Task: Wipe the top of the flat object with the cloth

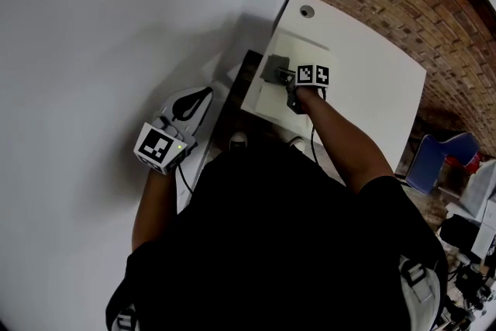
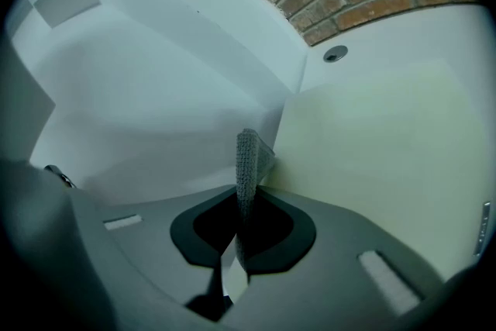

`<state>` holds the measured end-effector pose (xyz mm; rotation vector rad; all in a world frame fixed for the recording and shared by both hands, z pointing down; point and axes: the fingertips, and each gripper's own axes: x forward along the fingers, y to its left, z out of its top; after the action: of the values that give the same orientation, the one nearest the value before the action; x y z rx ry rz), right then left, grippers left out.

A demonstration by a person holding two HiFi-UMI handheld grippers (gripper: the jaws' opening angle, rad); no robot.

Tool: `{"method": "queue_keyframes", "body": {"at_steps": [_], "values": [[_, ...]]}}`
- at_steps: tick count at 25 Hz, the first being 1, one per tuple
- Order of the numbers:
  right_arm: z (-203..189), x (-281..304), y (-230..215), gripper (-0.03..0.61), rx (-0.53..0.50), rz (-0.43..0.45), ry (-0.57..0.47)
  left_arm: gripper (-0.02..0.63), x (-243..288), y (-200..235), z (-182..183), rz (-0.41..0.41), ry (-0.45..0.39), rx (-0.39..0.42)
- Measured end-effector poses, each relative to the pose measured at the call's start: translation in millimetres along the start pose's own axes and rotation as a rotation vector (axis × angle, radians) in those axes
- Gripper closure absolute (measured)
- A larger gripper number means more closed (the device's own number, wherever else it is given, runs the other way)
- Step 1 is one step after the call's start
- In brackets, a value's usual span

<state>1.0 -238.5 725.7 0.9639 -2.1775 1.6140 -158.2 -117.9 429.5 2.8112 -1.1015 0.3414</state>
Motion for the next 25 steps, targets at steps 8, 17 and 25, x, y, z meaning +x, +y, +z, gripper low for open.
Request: {"method": "queue_keyframes", "body": {"at_steps": [8, 17, 25], "values": [[-9, -4, -25, 0.569, 0.02, -0.066, 0.013, 0.612, 2, 3, -9, -0.018, 0.015, 0.011], [-20, -24, -43, 0.569, 0.018, -0.111, 0.006, 0.612, 11, -7, -2, -0.054, -0.005, 0.012], [-24, -57, -68, 0.569, 0.023, -0.168, -0.02, 0.612, 27, -21, -2, -0.099, -0.01, 0.027]]}}
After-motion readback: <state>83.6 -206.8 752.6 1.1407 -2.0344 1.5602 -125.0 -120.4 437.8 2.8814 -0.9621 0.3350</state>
